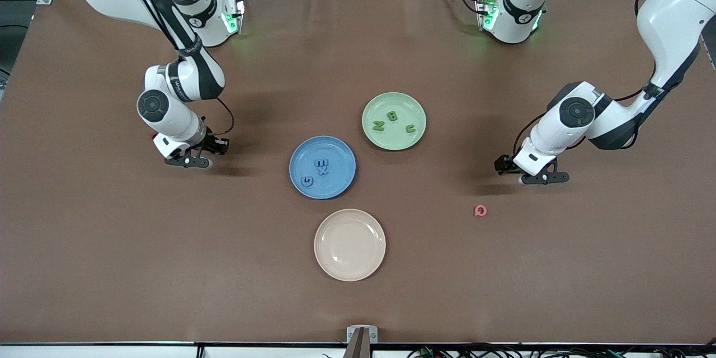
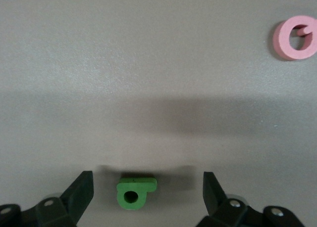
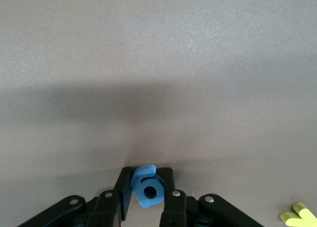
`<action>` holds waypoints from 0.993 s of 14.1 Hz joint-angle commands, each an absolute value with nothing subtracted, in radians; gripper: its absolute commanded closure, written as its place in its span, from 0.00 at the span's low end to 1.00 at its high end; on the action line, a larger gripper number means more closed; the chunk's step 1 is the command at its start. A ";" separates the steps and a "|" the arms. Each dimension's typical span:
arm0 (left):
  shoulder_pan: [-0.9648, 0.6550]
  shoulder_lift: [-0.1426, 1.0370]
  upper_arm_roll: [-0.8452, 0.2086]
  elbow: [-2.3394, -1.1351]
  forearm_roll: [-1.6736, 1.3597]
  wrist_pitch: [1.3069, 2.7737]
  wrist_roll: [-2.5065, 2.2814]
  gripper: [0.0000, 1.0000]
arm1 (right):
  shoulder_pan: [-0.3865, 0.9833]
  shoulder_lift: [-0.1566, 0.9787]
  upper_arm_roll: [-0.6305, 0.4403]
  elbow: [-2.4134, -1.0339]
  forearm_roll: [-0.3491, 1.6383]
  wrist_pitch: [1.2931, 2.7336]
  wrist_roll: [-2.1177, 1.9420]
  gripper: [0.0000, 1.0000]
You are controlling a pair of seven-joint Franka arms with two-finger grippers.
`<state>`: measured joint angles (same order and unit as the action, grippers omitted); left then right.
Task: Sort letters by color into matching plates
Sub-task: 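Grasp the green b with the left gripper while the right gripper lifts the 6, then carry the blue 6 over the blue plate with the right gripper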
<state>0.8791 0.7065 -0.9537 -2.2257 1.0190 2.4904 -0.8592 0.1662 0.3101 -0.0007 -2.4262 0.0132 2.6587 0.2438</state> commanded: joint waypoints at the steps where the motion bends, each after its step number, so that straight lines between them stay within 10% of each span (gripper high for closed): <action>1: 0.887 0.715 -0.950 -2.233 1.048 2.510 -0.861 0.08 | 0.160 0.302 -0.006 -2.438 0.009 2.652 0.245 0.98; 14: 0.877 0.715 -0.931 -2.240 1.048 2.510 -0.861 0.67 | 0.529 0.443 -0.005 -1.966 0.186 2.389 0.798 1.00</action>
